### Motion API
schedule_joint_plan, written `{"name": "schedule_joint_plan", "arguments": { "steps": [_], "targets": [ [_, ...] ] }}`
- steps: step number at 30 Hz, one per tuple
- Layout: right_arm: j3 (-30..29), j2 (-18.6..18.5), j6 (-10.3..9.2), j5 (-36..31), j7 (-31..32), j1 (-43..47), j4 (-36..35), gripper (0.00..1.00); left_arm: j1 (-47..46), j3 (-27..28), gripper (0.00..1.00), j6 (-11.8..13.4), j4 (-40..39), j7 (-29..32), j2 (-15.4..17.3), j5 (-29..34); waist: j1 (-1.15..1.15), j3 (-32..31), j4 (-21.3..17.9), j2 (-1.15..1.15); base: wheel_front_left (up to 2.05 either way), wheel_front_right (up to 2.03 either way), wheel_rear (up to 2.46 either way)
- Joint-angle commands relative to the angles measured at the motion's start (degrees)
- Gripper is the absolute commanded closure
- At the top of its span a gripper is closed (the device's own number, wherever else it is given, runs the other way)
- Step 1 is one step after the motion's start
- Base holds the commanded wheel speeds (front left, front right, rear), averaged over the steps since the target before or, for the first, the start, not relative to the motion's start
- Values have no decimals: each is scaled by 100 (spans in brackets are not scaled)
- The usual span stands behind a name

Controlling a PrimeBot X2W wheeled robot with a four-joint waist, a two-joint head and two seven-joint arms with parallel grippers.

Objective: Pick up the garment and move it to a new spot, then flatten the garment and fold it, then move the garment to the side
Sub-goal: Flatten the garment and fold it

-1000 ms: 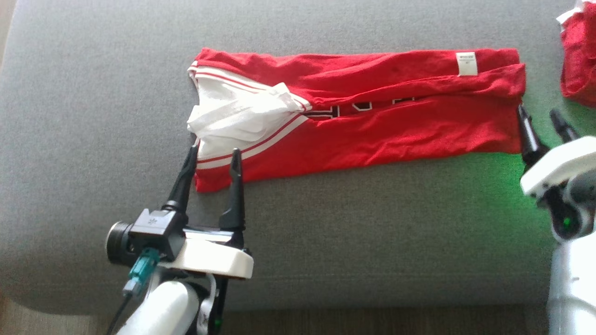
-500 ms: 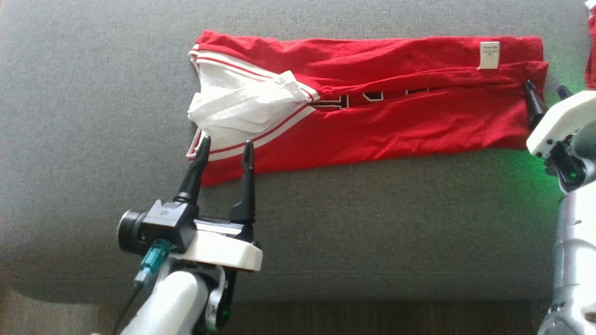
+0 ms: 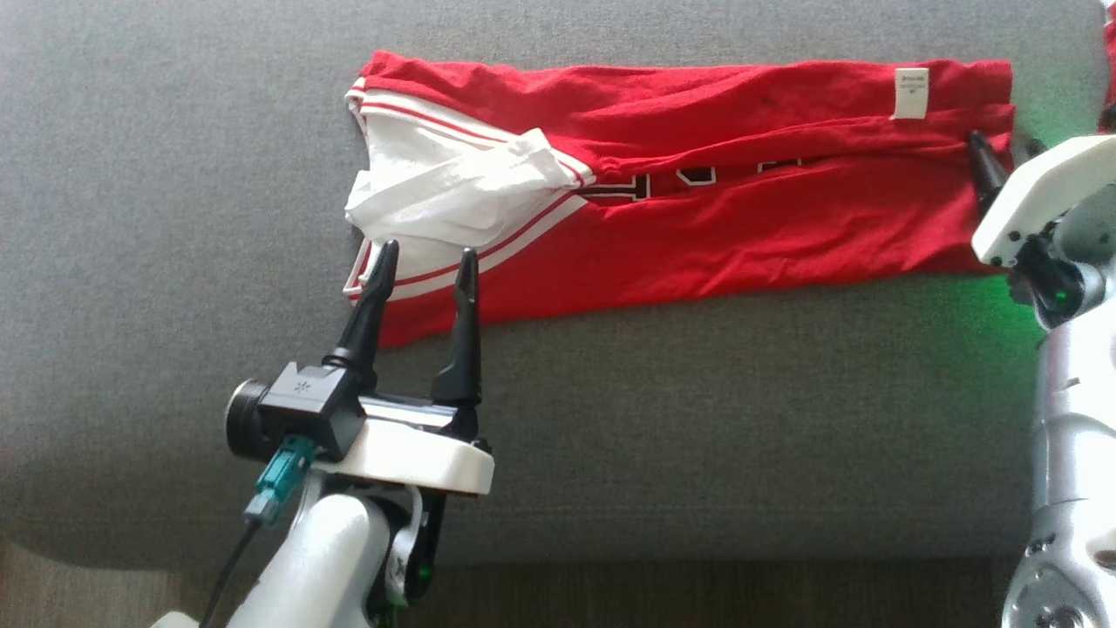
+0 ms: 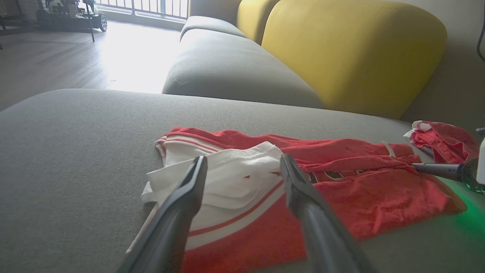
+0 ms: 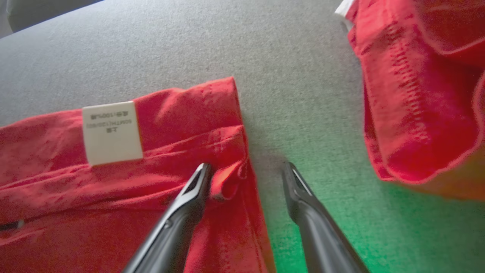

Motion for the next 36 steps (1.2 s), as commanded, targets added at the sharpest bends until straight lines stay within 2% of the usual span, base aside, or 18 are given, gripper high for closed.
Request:
{"name": "schedule_joint_plan", "arguments": {
  "steps": [1, 4, 6, 7, 10, 11, 19, 30, 36],
  "targets": [
    [231, 66, -2, 78, 163, 82, -43, 7, -121, 215, 0, -49, -146, -70, -14, 57, 0, -24, -10, 0, 0, 0, 0],
    [402, 79, -2, 258, 294, 250, -154, 11, -65, 305, 0, -101, -134, -70, -68, 88, 0, -73, -39, 0, 0, 0, 0],
    [518, 74, -2, 358, 405, 387, -244, 17, -30, 367, 0, -136, -141, -70, -98, 108, 0, -93, -66, 0, 0, 0, 0],
    [564, 69, -2, 402, 461, 455, -290, 27, -19, 396, 0, -155, -143, -70, -110, 120, 0, -105, -79, 0, 0, 0, 0],
    [658, 66, -2, 556, 641, 633, -415, 66, -8, 470, 0, -226, -149, -70, -141, 159, 0, -134, -106, 0, 0, 0, 0],
    [682, 62, -2, 601, 679, 683, -467, 100, -6, 491, 0, -246, -148, -70, -151, 172, 0, -142, -111, 0, 0, 0, 0],
    [514, -87, -2, 704, 554, 883, -846, 100, 38, 619, 0, -382, -114, -70, -222, 264, 0, -228, -102, 0, 0, 0, 0],
    [500, -773, -2, 620, 700, 709, -1370, 100, 210, 727, 0, -484, -84, -70, -275, 362, 0, -477, -163, 0, 0, 0, 0],
    [838, -538, -2, 1318, 1199, 748, -2056, 100, 278, 732, 0, -524, -75, -70, -318, 373, 0, -558, -167, 0, 0, 0, 0]
  ]
}}
